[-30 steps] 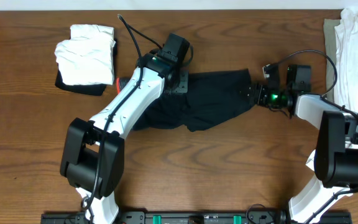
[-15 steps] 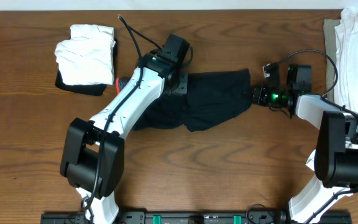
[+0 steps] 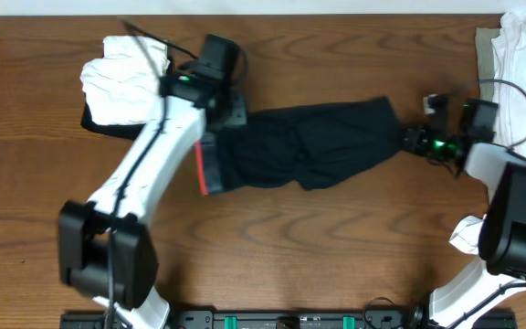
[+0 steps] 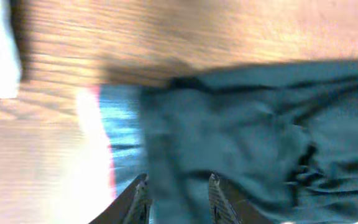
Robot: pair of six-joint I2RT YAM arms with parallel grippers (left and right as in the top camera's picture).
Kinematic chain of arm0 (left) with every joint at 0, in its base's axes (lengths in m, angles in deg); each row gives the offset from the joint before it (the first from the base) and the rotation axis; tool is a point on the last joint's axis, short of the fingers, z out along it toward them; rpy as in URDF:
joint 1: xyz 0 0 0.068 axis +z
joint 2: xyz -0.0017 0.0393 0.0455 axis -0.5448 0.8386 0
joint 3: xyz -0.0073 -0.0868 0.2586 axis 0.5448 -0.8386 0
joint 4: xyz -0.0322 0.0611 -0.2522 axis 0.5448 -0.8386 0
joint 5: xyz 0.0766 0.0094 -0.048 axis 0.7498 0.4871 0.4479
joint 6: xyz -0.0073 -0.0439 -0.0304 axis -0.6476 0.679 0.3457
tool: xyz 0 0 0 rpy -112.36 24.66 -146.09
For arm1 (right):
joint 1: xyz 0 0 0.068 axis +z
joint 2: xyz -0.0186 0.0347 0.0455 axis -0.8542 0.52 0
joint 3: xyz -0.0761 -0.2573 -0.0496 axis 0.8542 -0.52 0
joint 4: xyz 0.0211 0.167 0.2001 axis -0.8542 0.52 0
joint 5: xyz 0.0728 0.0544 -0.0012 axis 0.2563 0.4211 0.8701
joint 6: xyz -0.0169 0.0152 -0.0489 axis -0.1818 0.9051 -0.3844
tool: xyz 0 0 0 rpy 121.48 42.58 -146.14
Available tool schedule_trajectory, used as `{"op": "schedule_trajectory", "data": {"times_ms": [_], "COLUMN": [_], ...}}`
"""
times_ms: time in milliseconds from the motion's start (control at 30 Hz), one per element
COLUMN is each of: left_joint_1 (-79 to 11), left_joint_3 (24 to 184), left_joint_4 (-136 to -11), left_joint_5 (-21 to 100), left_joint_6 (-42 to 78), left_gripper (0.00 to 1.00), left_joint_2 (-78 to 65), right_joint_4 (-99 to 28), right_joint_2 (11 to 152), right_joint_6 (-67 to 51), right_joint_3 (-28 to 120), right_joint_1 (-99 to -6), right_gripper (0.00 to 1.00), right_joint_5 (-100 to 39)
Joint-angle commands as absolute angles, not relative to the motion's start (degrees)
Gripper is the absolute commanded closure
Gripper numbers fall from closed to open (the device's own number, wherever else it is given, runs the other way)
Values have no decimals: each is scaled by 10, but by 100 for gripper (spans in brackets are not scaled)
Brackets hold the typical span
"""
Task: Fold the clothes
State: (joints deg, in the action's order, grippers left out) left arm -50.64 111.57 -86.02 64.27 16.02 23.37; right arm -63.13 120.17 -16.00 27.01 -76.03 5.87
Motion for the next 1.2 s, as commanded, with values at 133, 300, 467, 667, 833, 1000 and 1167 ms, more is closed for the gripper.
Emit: {"op": "schedule_trajectory", "data": {"times_ms": [133,300,467,667,833,1000,1167], "left_joint_1": [-441,-394,-350,-316,-299,-290,-284], "left_joint_3": [1121,1121,1119,1098,1096,1096,1096], "left_joint_4": [-892,-909,-921,-921,-927,-925,-925], "left_joint_5": [650,650,650,649,649,650,650], "left_joint_6": [157,157,160,160,160,159,159], "left_gripper": [67,66,66,66,66,65,65], "left_joint_2": [215,215,216,216,216,216,216], "right_joint_4": [-626,-548,-423,-325,-314,-306,-275], "right_joint_2": [1205,1202,1185,1146,1116,1110,1113], "right_joint_6": [-197,-236,-295,-320,-323,-322,-328], "right_joint_3": [278,334,425,517,528,528,527], "right_joint_1": [-811,-809,-781,-714,-621,-510,-405], "right_gripper": [99,99,99,99,99,99,99], "right_joint_5": [73,96,93,60,13,-7,-95]}}
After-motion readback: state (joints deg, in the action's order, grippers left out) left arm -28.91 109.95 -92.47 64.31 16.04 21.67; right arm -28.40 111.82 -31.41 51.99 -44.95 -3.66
